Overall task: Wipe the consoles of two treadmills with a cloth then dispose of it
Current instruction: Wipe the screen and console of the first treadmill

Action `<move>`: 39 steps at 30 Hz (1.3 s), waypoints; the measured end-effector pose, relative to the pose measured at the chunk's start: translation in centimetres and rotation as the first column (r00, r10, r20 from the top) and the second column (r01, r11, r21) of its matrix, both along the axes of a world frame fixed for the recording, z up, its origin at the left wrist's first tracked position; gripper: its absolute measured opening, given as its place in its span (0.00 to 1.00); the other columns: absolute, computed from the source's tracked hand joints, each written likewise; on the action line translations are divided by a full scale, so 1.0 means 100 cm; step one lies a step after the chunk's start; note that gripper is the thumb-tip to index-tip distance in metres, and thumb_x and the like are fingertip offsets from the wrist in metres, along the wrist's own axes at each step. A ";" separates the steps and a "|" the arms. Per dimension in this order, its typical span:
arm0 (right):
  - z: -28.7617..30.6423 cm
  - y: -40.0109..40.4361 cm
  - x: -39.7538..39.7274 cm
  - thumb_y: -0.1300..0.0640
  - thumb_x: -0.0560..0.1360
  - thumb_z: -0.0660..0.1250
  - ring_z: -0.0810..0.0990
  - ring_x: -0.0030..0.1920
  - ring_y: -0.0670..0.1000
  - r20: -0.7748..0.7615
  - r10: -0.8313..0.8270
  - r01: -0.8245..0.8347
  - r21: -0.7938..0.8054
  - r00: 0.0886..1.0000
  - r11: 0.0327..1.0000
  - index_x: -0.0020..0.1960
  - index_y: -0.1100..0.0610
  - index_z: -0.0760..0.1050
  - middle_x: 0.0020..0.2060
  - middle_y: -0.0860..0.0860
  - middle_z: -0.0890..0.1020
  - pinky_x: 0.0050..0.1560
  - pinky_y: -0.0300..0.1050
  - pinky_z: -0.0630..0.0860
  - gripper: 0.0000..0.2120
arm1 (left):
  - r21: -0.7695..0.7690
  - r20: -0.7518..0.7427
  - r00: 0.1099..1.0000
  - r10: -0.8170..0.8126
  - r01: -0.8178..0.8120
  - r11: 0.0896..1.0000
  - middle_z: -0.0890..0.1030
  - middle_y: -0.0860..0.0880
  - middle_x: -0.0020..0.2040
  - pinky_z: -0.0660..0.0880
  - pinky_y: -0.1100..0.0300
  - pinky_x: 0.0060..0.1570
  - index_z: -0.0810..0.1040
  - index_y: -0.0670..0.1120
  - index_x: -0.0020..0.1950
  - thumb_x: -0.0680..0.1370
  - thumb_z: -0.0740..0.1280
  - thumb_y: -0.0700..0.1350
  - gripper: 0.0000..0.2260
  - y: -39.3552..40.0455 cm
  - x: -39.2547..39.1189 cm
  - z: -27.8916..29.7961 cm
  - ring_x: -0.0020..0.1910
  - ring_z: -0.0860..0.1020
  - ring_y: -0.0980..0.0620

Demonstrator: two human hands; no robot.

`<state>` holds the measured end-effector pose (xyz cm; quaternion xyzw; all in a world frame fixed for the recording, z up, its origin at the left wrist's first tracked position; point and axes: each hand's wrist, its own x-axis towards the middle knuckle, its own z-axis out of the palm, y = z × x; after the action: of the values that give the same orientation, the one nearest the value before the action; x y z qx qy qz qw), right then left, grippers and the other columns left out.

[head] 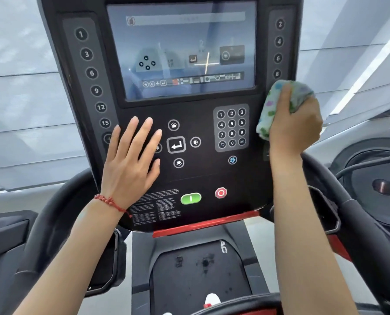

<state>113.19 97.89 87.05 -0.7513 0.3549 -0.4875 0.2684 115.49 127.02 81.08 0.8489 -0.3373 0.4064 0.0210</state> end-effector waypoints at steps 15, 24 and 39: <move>-0.053 -0.005 -0.032 0.40 0.73 0.59 0.80 0.36 0.62 0.037 0.166 -0.159 -0.141 0.985 0.977 0.43 0.65 0.75 0.36 0.61 0.81 0.35 0.47 0.73 0.26 | -0.063 0.007 1.000 0.023 -0.023 0.998 0.69 0.37 0.68 0.58 0.40 0.69 0.71 0.40 0.68 0.78 0.60 0.43 0.18 -0.009 -0.001 -0.003 0.70 0.64 0.38; -0.049 -0.010 -0.031 0.40 0.71 0.59 0.79 0.35 0.61 0.031 0.115 -0.113 -0.056 0.993 0.992 0.42 0.66 0.75 0.36 0.60 0.81 0.36 0.46 0.71 0.26 | -0.091 0.015 0.999 0.036 -0.034 0.995 0.70 0.37 0.67 0.57 0.40 0.70 0.71 0.40 0.67 0.78 0.60 0.43 0.18 -0.013 -0.001 -0.006 0.69 0.64 0.37; 0.075 -0.024 0.058 0.40 0.75 0.60 0.72 0.38 0.48 0.057 0.225 -0.205 -0.244 0.973 0.948 0.45 0.60 0.76 0.43 0.53 0.81 0.39 0.39 0.62 0.22 | -0.123 0.009 0.998 0.061 -0.059 0.991 0.71 0.37 0.67 0.58 0.39 0.69 0.72 0.40 0.67 0.78 0.60 0.43 0.18 -0.019 -0.002 -0.005 0.69 0.65 0.37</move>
<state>118.95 95.51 94.57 -0.7907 0.1988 -0.5255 0.2433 115.25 125.15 80.57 0.8531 -0.2861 0.4323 0.0588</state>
